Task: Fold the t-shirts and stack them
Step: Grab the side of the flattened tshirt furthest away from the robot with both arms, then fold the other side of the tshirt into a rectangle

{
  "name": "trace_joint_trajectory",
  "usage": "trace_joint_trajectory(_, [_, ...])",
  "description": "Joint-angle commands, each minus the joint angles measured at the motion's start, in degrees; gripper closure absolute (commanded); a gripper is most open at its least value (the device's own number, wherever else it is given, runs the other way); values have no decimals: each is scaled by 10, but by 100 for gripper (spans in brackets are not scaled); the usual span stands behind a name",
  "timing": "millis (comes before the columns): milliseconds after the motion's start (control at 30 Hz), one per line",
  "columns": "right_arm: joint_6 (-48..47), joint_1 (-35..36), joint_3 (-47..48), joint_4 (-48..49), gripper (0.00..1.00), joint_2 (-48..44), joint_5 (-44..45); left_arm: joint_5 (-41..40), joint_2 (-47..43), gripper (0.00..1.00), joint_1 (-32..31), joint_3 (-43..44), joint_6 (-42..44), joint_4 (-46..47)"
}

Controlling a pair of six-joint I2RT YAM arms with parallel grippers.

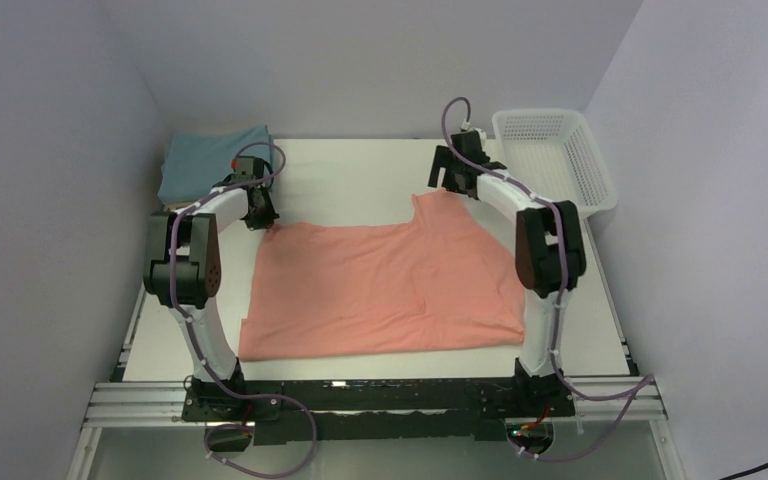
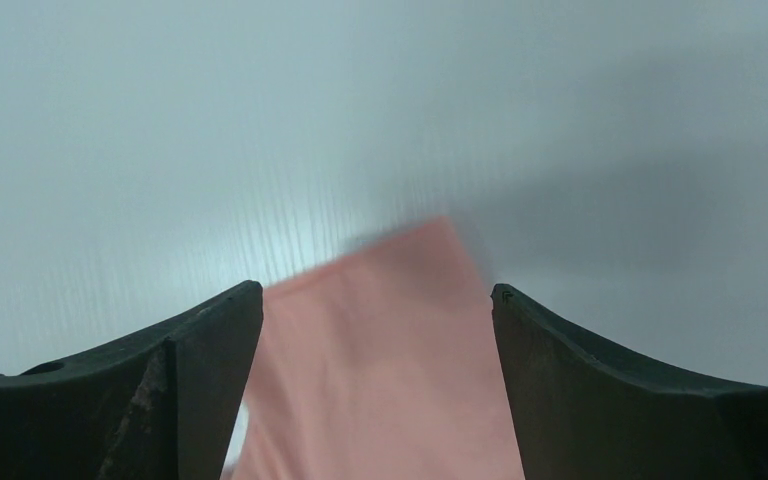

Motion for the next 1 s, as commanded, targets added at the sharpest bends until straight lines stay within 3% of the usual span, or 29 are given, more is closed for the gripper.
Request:
trace_joint_trajectory(0, [-31, 7, 103, -38, 15, 76, 48, 16, -54, 100, -3, -15, 8, 24])
trace_joint_trajectory(133, [-47, 14, 138, -58, 16, 126, 71, 13, -63, 100, -4, -22, 6, 15])
trace_joint_trajectory(333, [-36, 21, 62, -32, 28, 103, 60, 11, -90, 100, -4, -47, 5, 21])
trace_joint_trajectory(733, [-75, 23, -10, 46, 91, 18, 31, 38, -136, 100, -7, -77, -6, 34])
trace_joint_trajectory(967, [-130, 33, -133, 126, 100, -101, -57, 46, -223, 100, -13, -158, -25, 79])
